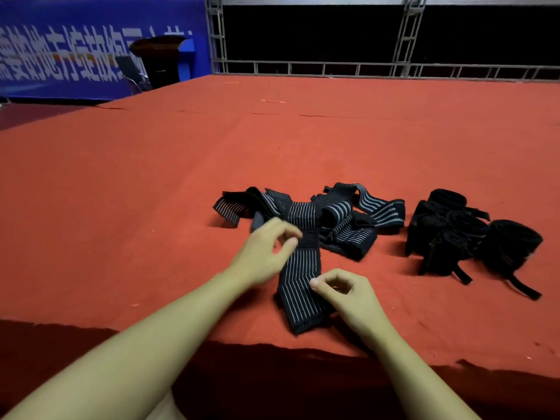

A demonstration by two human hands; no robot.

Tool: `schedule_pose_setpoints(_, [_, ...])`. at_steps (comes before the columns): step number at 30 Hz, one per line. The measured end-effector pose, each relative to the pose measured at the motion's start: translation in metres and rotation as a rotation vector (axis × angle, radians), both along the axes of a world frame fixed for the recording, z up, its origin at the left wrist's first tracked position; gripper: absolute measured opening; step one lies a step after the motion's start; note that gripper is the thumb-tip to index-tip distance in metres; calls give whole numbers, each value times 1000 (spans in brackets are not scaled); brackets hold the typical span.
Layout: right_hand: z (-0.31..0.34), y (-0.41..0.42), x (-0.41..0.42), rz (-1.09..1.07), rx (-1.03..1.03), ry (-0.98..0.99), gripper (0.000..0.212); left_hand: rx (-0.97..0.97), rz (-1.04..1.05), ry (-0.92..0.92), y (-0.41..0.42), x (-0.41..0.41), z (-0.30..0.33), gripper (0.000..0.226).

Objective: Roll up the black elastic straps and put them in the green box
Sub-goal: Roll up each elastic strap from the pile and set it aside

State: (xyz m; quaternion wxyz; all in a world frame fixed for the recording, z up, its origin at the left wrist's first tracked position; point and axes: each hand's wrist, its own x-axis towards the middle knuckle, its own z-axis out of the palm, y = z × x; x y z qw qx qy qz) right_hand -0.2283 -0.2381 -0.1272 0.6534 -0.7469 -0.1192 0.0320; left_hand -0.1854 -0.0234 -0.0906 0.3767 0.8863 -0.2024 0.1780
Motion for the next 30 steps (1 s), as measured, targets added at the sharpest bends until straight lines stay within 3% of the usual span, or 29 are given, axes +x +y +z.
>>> schedule_pose_setpoints(4, [-2,0,0,3,13,32,8,118,-108,-27,3,-50,-30,14])
schedule_pose_setpoints(13, [4,-5,-3,-11,177,137,27,280,-111,-212,1,-67,-40,63])
schedule_pose_setpoints(17, [6,-5,-6,22,260,140,34,248,-87,-280,1,-66,-45,42])
schedule_pose_setpoints(22, [-1,-3,-4,9,178,18,54,169,-63,-325,-1,-64,-51,15])
schedule_pose_setpoints(26, [-9,-5,-1,-61,-82,-242,31,118,-70,-331,0,-62,-51,16])
schedule_pose_setpoints(30, [-8,-2,-7,-27,-185,-370,23,106,-79,-349,1,-64,-54,19])
